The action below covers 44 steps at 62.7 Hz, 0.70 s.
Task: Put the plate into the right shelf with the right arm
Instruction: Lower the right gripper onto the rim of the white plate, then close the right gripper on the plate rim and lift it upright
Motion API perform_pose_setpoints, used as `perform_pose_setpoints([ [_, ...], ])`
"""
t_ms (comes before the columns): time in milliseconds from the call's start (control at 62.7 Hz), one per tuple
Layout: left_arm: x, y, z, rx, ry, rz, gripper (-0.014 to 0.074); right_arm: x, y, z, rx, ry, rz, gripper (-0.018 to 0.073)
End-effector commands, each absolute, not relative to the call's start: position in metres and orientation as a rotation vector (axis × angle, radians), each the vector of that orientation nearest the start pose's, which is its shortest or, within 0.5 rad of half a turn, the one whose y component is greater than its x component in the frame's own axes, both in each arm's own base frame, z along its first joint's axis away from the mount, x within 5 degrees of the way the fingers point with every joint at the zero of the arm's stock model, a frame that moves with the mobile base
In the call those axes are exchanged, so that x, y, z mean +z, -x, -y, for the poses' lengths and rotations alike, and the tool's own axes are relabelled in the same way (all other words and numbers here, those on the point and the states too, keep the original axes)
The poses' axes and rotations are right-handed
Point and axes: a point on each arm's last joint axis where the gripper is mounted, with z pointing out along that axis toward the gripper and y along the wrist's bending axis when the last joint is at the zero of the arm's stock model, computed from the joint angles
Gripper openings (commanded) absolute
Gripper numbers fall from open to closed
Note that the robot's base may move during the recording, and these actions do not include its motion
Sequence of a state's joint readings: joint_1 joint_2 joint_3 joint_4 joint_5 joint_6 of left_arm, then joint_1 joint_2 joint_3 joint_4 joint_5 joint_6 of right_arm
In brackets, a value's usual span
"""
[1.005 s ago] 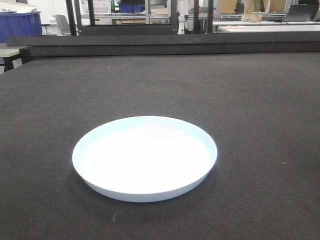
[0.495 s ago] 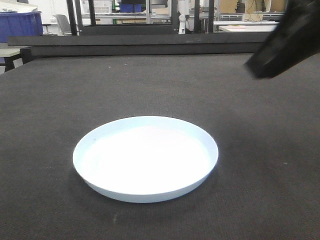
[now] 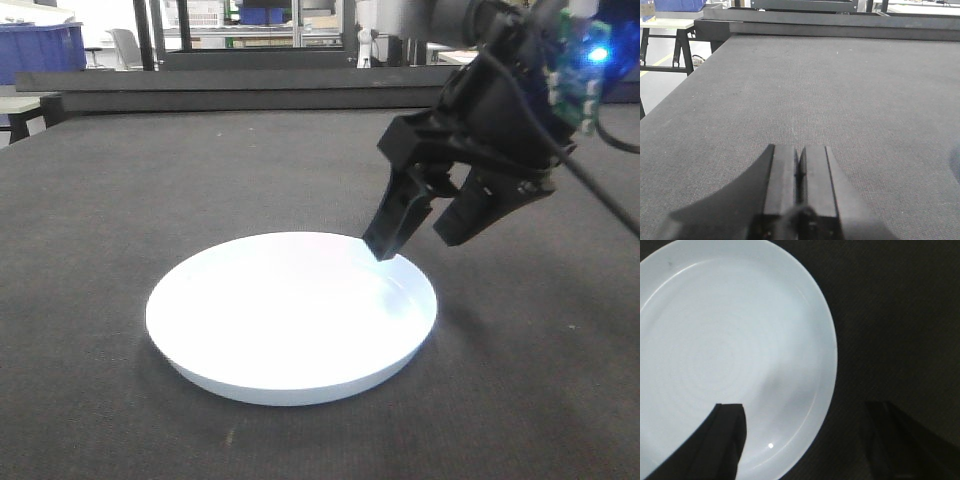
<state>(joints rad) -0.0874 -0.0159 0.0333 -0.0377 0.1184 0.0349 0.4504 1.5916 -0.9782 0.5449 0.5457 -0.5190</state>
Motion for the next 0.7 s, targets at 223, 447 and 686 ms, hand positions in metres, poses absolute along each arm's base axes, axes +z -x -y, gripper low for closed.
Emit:
perform_pose_setpoints([
  [223, 0.197, -0.056, 0.005, -0.083, -0.065, -1.536, -0.0047, 0.22, -0.291, -0.167, 0.5, 0.702, -2.473, 0.0555],
  [447, 0.197, -0.056, 0.005, -0.083, -0.065, -1.536, -0.0047, 0.218, -0.288, -0.167, 0.517, 0.711, -2.503, 0.018],
  [686, 0.197, -0.056, 0.005, -0.083, -0.065, -1.536, -0.0047, 0.219, -0.289, -0.167, 0.513, 0.705, -2.496, 0.0065],
])
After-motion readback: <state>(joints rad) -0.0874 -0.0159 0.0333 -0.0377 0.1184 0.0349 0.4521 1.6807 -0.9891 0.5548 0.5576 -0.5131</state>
